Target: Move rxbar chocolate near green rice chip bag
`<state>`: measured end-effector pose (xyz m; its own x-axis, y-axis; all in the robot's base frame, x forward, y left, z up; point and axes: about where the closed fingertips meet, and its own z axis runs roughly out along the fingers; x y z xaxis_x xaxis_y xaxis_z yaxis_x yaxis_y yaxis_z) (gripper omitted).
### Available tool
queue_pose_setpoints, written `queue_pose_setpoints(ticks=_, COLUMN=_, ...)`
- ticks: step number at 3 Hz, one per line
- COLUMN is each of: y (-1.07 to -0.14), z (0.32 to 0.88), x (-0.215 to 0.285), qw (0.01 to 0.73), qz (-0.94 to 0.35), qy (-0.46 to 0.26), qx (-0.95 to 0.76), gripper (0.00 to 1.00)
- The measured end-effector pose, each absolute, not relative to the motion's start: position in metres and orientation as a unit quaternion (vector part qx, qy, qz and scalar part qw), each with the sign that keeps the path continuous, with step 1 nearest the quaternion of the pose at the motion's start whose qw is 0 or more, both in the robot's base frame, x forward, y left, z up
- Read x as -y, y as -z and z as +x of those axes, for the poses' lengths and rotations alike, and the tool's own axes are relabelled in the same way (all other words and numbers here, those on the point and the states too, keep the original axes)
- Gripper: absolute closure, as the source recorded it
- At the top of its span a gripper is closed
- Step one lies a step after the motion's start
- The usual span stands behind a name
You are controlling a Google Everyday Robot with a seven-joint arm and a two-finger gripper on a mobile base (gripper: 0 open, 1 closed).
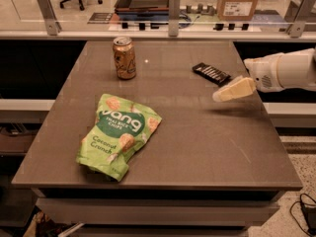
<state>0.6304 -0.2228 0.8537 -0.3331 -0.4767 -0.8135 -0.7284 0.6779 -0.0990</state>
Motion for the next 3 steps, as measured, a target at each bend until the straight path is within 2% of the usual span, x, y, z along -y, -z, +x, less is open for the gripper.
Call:
queue_pose_setpoints(ticks=1, y=-0.844, z=0.665, x=0.206, qw=0.430, qz=-0.390, qy=-0.172, qx=-0.796, gripper=0.00)
queue_pose_setpoints(ticks=3, y=-0.844, z=0.677, x=0.211, qw=0.439, qz=-0.367, qy=-0.175, qx=-0.802, gripper=0.00)
